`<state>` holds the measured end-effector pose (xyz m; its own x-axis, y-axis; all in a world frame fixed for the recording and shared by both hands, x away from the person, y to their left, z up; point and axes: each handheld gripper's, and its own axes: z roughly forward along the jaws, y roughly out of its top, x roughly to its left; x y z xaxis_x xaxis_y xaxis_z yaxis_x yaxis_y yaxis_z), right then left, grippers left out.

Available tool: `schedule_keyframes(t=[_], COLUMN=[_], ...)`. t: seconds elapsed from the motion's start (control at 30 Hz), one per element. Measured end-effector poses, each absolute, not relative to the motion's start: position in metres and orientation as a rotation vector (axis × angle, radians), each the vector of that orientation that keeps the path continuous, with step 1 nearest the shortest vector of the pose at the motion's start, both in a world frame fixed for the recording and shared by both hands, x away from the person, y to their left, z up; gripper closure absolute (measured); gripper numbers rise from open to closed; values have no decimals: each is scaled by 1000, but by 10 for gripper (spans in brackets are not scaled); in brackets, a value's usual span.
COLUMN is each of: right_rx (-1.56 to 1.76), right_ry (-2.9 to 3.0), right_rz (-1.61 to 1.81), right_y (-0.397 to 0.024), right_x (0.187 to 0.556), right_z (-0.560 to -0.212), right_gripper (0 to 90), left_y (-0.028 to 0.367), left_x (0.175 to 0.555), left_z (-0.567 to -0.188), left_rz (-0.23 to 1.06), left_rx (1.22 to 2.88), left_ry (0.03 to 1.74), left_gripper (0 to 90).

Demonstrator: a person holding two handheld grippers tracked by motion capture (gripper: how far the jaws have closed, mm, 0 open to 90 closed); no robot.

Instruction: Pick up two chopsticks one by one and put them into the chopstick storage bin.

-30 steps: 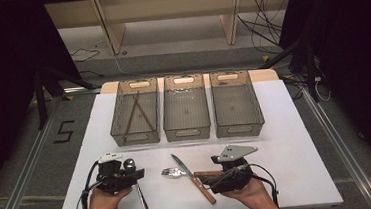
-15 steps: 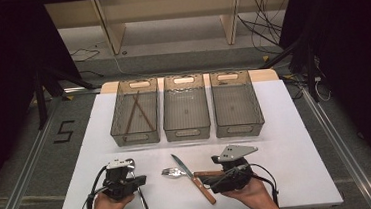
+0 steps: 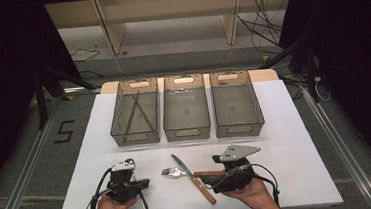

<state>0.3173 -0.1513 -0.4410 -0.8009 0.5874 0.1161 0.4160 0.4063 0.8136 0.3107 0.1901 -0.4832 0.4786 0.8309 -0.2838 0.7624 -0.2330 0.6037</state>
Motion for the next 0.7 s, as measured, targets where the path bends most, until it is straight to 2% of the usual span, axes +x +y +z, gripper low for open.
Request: schedule_keyframes(t=[0.7], right_rx=[970], right_ry=[2396], right_rz=[1397], right_y=[-175], right_x=[313], right_z=[-444], right_gripper=[217], left_y=[191], left_x=[308], left_z=[-488], left_rz=[144], left_rx=[2083], left_ry=[1329], left_gripper=[892])
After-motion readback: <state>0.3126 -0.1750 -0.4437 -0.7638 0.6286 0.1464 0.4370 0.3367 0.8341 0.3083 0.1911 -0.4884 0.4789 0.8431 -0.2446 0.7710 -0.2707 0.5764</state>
